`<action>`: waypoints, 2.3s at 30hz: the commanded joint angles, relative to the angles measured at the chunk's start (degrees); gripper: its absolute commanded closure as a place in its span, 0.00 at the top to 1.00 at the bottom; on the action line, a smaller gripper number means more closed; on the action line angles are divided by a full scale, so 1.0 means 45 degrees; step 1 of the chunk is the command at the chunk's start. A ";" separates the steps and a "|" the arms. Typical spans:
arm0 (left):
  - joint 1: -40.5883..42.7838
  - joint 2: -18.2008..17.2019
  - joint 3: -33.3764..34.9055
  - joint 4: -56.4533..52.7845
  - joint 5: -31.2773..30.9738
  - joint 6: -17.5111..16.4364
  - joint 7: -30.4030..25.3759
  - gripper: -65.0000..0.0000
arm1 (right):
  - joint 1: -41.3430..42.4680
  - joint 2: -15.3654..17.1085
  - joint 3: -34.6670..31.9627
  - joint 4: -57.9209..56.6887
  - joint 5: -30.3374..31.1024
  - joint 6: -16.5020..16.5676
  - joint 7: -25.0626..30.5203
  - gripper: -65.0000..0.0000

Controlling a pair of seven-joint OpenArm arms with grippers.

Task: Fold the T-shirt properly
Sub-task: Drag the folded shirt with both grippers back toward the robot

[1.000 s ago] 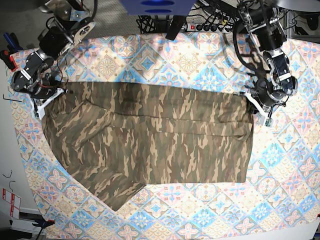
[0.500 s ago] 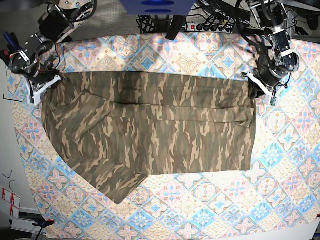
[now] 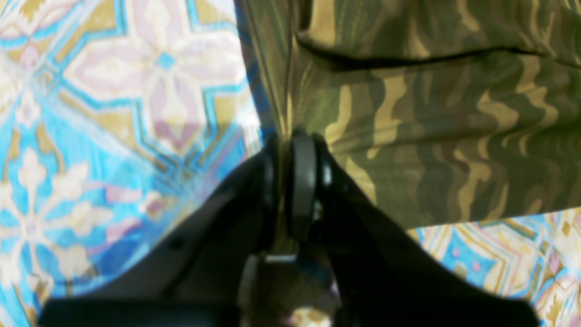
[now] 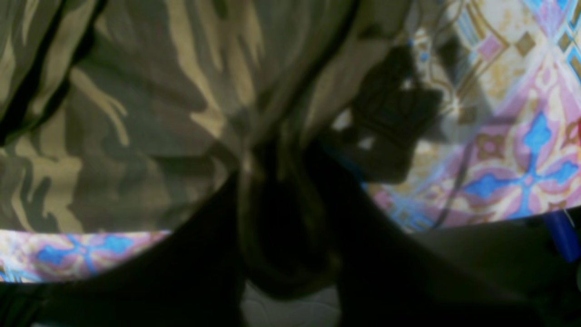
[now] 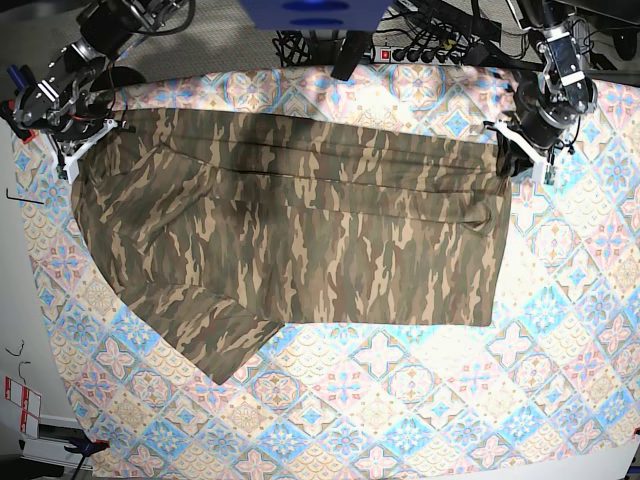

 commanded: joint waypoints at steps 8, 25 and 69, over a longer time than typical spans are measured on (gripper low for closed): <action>0.0741 -0.0343 -0.0352 -0.0559 0.3011 0.0463 0.4850 0.03 | 0.0714 0.0267 0.0071 -0.0153 -0.0770 -0.0298 -0.0372 0.06; 0.1640 -0.0772 -0.0372 -0.0559 0.3011 0.0463 0.4830 0.03 | 0.1125 0.0599 0.0149 -0.1188 -0.0770 -0.0298 -0.0412 0.06; 0.2617 -0.0890 -0.0372 -0.0579 0.2972 0.0463 0.3814 0.60 | 0.0499 0.0697 0.0071 0.0707 -0.0809 -0.0298 -0.1252 0.54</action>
